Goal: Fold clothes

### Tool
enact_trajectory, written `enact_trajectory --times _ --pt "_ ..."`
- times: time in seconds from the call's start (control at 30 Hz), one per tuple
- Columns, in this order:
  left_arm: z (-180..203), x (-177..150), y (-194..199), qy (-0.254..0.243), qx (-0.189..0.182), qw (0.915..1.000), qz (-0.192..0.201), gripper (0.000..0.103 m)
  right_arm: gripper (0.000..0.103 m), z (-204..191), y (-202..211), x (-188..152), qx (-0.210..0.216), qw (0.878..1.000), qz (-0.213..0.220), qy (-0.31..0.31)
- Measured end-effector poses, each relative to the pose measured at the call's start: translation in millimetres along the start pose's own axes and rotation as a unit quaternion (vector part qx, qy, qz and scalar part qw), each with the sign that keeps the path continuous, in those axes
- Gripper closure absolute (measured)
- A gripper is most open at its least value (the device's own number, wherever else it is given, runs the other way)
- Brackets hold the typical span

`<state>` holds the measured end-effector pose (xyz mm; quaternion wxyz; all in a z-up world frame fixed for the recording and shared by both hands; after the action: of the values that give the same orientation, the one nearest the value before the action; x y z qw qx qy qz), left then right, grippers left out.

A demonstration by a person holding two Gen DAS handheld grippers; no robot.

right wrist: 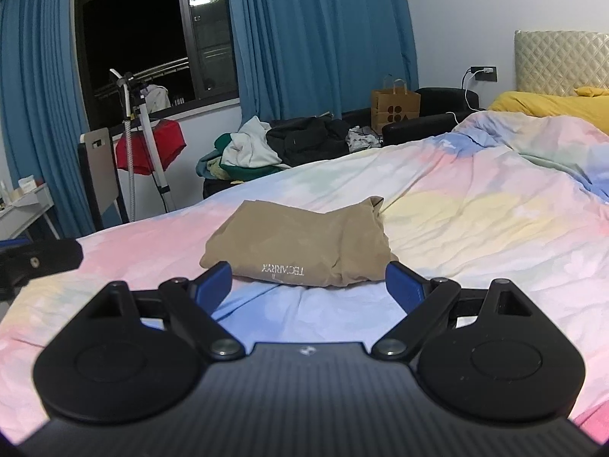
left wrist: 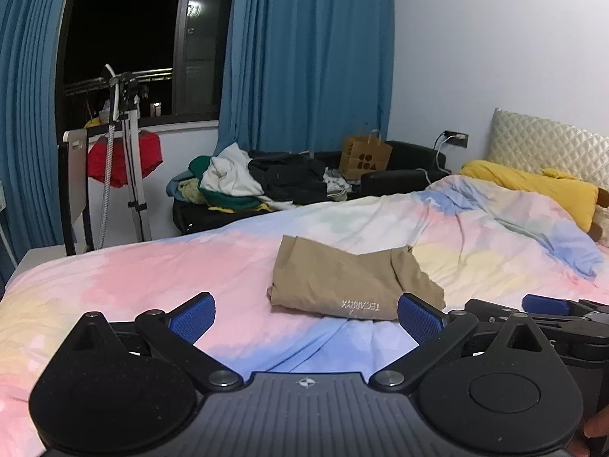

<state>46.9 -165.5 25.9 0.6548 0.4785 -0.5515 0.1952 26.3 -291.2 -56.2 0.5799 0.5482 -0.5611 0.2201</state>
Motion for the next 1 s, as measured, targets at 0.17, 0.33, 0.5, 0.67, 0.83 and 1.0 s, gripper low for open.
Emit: enact_trajectory --times 0.17,0.33,0.5,0.67,0.83,1.0 --pt "0.0 -5.8 -0.6 -0.011 0.013 0.9998 -0.004 0.0 0.014 -5.6 0.8 -4.3 0.004 1.0 0.002 0.013" --pt "1.0 -9.2 -1.7 -0.017 0.016 0.9997 -0.005 0.0 0.014 -7.8 2.3 -6.7 0.004 1.0 0.007 0.021" --pt "2.2 -10.1 -2.3 -0.024 0.015 0.9996 -0.001 0.0 0.014 -7.6 2.6 -6.3 -0.001 1.0 0.01 0.02" --pt "0.7 -12.3 -2.2 -0.024 0.016 0.9996 -0.002 0.0 0.014 -8.4 2.3 -7.0 -0.002 1.0 0.01 0.021" --pt "-0.4 -11.8 -1.1 -0.022 0.019 0.9996 0.001 0.0 0.014 -8.7 2.2 -7.7 -0.002 1.0 0.009 0.022" --pt "-0.8 -12.5 -1.3 -0.021 0.017 0.9996 -0.001 0.0 0.014 -8.5 2.1 -8.1 0.0 1.0 0.008 0.021"
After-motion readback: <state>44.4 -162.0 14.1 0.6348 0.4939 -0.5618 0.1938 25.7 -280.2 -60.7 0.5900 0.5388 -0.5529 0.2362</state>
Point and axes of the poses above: each gripper's, at about its wrist camera, not at the fingertips, and y roughly against the way its jaws point, z to its right, x to its top, the point moved 6 cm from there along -y, roughly the way its jaws point, and after that the axes turned 4 degrees about -y, right-handed, at the moved point
